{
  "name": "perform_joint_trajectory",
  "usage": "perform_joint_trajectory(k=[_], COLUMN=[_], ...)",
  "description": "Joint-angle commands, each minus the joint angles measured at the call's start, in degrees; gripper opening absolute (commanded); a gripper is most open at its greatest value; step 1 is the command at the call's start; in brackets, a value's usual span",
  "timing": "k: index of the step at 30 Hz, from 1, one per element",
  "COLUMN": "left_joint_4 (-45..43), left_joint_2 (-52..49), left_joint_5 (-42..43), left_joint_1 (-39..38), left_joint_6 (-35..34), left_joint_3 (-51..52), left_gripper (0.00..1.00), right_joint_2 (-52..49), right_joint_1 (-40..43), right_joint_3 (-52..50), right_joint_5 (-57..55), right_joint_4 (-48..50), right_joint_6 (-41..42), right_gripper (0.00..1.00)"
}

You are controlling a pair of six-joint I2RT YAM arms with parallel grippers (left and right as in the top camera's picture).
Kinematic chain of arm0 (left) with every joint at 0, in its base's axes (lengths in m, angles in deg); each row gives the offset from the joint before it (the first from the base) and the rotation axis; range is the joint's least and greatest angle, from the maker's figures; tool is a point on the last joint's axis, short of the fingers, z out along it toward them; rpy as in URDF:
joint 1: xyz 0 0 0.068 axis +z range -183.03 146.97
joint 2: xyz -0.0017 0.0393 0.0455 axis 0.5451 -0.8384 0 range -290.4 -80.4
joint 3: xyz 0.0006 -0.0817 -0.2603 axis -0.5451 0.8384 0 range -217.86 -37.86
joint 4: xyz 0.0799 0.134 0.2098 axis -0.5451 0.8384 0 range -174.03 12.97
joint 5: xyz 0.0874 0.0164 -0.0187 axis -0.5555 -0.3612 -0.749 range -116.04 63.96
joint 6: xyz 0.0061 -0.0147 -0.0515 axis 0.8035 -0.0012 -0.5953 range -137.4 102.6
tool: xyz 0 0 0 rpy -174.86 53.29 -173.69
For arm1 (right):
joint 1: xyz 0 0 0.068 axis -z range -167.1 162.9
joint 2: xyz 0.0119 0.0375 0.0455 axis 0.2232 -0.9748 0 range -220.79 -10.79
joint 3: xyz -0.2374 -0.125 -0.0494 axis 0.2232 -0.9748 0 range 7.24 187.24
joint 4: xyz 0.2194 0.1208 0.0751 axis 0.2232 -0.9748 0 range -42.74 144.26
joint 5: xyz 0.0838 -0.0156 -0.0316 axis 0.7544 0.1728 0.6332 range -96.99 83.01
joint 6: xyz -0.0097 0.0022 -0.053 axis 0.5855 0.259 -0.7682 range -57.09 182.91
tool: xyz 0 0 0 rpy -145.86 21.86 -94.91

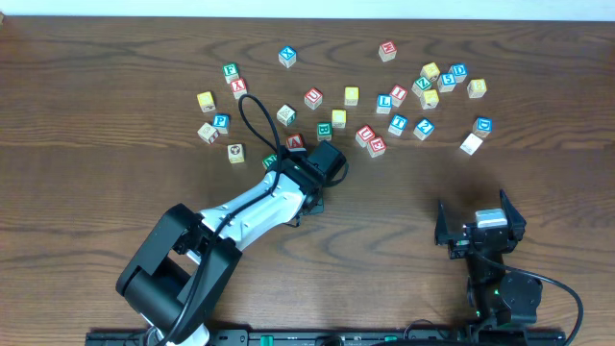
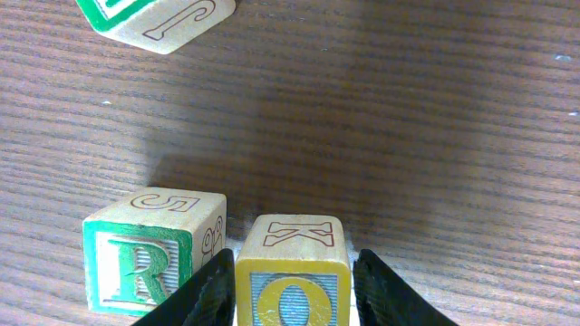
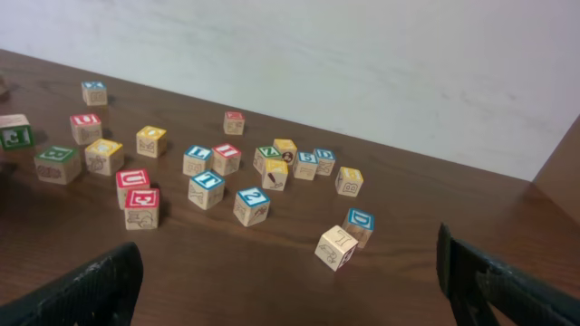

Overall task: Spell out ROBOT
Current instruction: 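Set the O block down right of the R block and release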

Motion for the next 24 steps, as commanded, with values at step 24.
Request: perform_joint_trajectory(k=[24], left_joint_4=[0.46], left_joint_2=[6.32], left_joint_5=[-0.5], left_joint_1=[0.13], left_joint_6=[2.51], left_joint_3=[-0.81], left_gripper=[0.43], right_joint_2=[0.31], right_joint_1=[0.2], right_joint_3=[-0.04], right_joint_5=[-0.24], right_joint_4=[-0.31], right_joint_6=[0.9], right_gripper=[0.99])
